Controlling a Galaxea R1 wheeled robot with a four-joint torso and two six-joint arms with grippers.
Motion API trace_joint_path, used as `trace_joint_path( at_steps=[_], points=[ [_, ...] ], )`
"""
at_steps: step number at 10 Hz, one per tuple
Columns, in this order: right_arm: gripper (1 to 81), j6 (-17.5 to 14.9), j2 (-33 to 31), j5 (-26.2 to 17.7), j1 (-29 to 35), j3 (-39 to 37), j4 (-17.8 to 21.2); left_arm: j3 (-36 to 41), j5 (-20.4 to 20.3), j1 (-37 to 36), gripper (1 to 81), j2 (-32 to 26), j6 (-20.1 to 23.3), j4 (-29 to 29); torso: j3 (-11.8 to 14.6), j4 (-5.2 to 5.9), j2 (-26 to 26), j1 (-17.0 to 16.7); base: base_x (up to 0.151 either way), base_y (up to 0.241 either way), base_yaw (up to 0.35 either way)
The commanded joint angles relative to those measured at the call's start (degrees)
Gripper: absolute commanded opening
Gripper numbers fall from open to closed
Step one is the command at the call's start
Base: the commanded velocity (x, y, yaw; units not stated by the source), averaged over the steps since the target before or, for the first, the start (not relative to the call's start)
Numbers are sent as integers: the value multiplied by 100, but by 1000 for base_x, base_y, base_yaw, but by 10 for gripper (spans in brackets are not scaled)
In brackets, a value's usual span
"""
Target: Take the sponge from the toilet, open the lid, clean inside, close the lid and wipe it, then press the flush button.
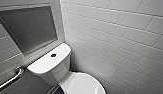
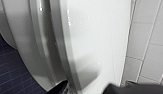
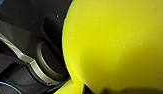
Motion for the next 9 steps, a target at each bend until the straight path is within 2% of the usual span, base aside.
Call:
trace_joint_path(
  at_steps=[1, 3, 5, 7, 9],
  points=[
    [10, 12, -32, -414, -175, 35, -7, 834, -800, -702, 811, -219, 5, 169, 0, 0, 0, 0, 0, 0, 0],
    [10, 12, -32, -414, -174, 44, -7, 1228, -878, -702, 811, -447, -39, 178, 0, 0, 0, 2, 0, 0, 0],
    [10, 12, -23, -414, -174, 35, -7, 1623, -1151, -702, 811, -710, -160, 169, 0, 0, 0, 2, 0, 0, 0],
    [10, 12, -14, -414, -183, 44, -7, 2029, -1353, -711, 811, -1001, -695, 161, 0, 0, 0, 2, 0, 0, 0],
    [10, 3, 3, -414, -183, 44, -15, 2047, -1563, -720, 811, -1185, -1548, 169, 0, 0, 0, 2, 0, 0, 0]
  ],
)
